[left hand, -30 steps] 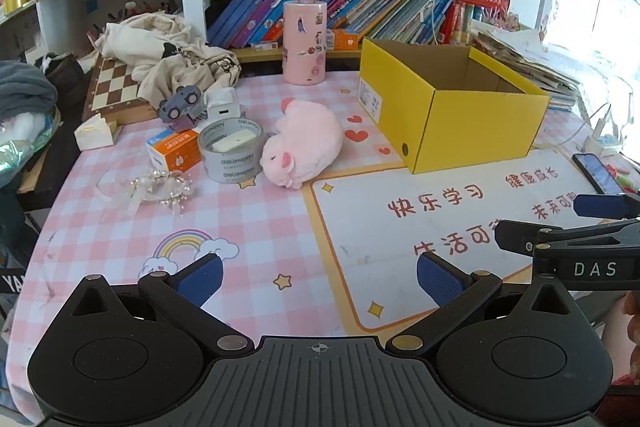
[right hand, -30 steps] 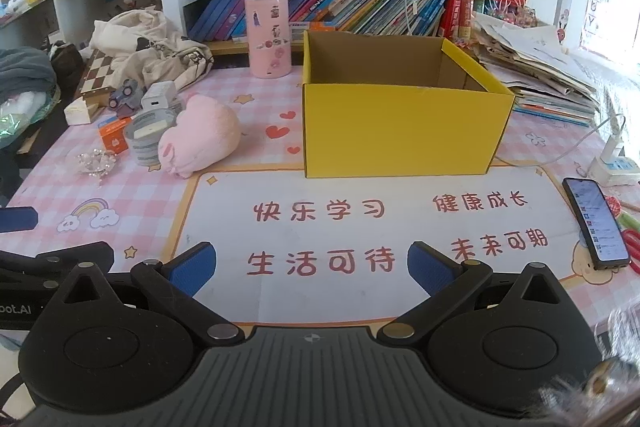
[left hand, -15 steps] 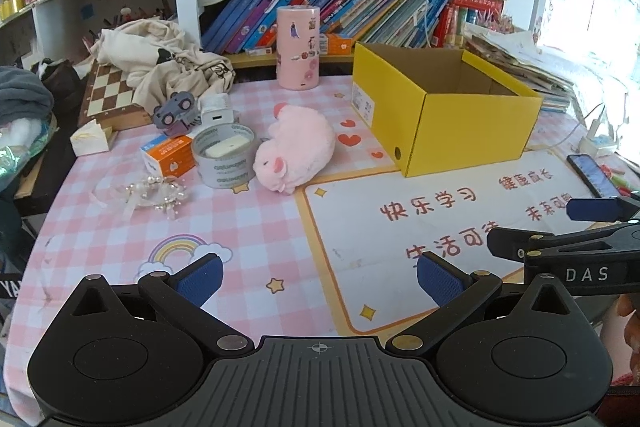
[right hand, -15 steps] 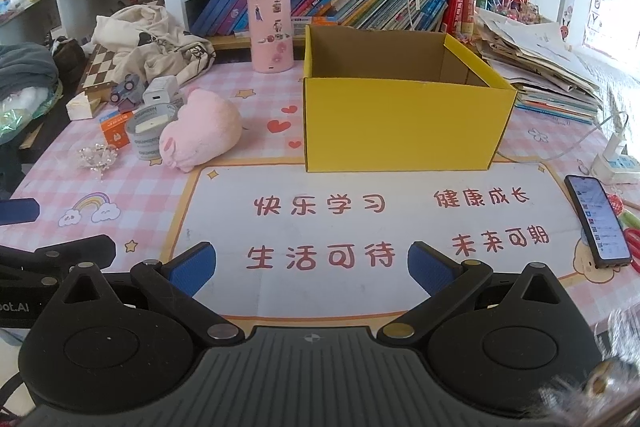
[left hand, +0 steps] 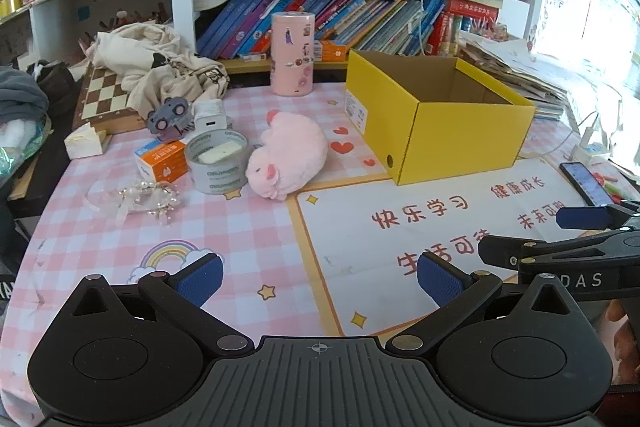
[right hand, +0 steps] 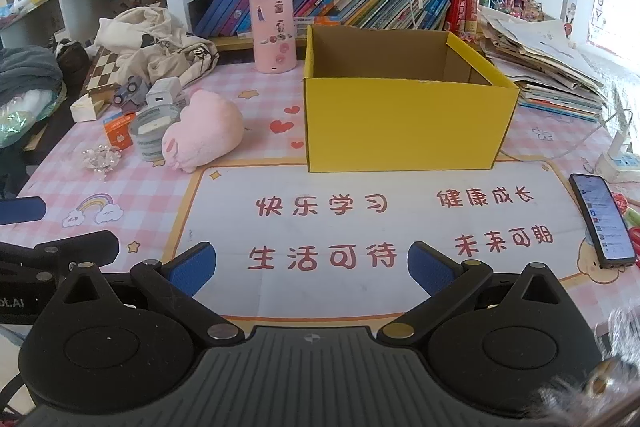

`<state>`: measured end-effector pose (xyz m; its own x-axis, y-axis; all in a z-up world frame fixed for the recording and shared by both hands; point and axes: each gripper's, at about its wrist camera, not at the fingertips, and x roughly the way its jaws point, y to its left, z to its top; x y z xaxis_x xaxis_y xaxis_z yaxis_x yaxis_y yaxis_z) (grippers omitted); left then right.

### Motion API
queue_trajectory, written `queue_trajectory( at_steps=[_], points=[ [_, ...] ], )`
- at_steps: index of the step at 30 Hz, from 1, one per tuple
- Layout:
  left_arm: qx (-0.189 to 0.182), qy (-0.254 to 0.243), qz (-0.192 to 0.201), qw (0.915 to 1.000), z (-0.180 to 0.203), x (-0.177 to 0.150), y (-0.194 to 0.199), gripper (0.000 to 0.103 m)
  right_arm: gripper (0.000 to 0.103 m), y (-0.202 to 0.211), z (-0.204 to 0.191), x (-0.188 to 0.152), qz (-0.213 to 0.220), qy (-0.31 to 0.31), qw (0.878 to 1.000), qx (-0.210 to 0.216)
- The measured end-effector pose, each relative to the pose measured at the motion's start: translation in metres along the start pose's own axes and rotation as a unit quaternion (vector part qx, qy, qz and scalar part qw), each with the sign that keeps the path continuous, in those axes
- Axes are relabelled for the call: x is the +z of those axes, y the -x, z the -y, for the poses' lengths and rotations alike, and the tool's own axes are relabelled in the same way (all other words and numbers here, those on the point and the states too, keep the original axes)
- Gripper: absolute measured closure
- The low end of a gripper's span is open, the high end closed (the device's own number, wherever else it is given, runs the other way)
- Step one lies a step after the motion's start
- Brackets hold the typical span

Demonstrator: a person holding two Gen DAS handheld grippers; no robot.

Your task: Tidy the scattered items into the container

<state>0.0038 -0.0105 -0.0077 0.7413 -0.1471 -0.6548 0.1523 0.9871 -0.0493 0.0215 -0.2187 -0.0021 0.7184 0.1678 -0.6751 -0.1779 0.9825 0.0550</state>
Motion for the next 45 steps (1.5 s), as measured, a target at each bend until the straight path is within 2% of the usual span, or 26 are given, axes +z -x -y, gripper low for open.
queue_trajectory(
  at_steps=[22,32,45],
  points=[
    [-0.001,-0.021,-0.001,0.9998,0.008,0.002,-0.001,0.0,0.0,-0.001,0.005,0.0,0.003,0.0,1.0,-0.003],
    [-0.014,-0.016,-0.003,0.9998,0.007,0.0,0.001,0.0,0.0,0.0,0.004,-0.001,-0.001,0.004,1.0,-0.016],
    [-0.005,-0.005,0.001,1.0,-0.007,-0.002,0.005,0.0,0.0,-0.001,-0.01,0.002,-0.002,0.016,1.0,-0.007]
  ],
)
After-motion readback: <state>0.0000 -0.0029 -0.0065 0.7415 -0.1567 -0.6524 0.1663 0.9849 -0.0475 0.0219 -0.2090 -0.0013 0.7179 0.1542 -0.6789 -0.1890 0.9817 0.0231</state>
